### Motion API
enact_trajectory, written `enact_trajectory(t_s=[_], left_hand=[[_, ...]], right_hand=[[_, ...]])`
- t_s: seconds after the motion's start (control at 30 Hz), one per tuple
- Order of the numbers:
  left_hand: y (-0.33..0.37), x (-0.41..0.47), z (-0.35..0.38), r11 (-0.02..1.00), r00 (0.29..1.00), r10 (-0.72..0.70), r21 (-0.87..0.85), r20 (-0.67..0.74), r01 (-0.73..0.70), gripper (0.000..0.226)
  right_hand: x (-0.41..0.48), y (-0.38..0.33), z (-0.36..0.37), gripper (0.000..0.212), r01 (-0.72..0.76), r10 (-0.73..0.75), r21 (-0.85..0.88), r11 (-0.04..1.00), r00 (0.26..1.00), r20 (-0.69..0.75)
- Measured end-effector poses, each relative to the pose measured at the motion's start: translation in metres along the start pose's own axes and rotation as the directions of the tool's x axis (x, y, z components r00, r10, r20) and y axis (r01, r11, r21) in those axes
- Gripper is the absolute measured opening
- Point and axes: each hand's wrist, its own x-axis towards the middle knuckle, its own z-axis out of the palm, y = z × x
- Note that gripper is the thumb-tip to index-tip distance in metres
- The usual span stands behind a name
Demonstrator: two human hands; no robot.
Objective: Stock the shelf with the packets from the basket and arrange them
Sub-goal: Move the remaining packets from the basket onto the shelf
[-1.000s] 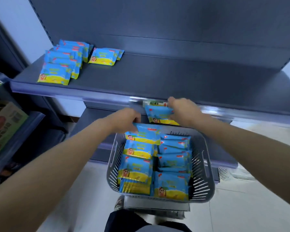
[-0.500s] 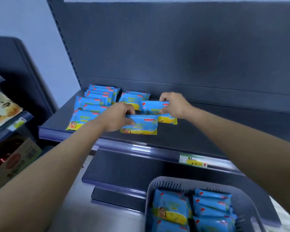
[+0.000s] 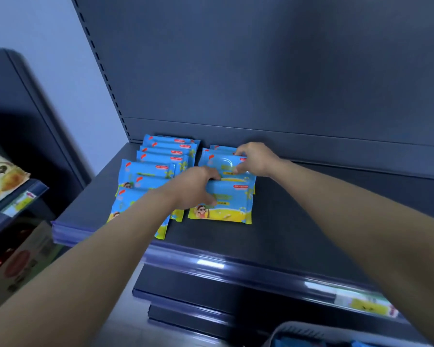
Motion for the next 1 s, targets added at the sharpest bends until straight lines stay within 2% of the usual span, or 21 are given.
enact_trajectory(t_s=[0.13,0.33,0.5,0.67,0.77,0.87,1.0], left_hand=[[-0.008,0.019,0.004,0.994,1.0,0.008,0.113,0.023,-0.01,0.054],[-0.008,0.052,0.009,0.891,0.999,0.032,0.454,-0.025,-0.017,0.058],[-0.002,0.053,0.013,0.855,0.997,0.011,0.517,-0.073,0.029,0.059],[0.027,0.034,0.016,0.873,0.979,0.112,0.487,-0.173,-0.014,0.061],[0.056,0.016,0.014,0.849,0.908,0.257,0.527,-0.331,-0.048,0.062],[0.089,-0.005,0.008,0.795,0.766,0.43,0.603,-0.478,-0.07,0.066],[0.14,-0.036,-0.003,0.775,0.621,0.535,0.624,-0.572,-0.093,0.07]], right_hand=[[0.009,0.0,0.004,0.049,0.006,-0.009,-0.054,0.999,0.998,-0.061],[-0.004,0.013,-0.008,0.041,-0.024,0.014,-0.059,0.998,0.985,-0.172],[-0.036,0.016,-0.023,0.042,0.018,-0.054,-0.138,0.99,0.964,-0.261],[-0.083,0.01,-0.045,0.045,0.088,-0.176,-0.281,0.956,0.936,-0.304],[-0.117,0.006,-0.063,0.048,0.101,-0.243,-0.378,0.92,0.904,-0.351],[-0.152,0.002,-0.083,0.05,0.107,-0.314,-0.447,0.888,0.852,-0.42],[-0.202,-0.001,-0.115,0.05,0.106,-0.384,-0.496,0.862,0.776,-0.501]])
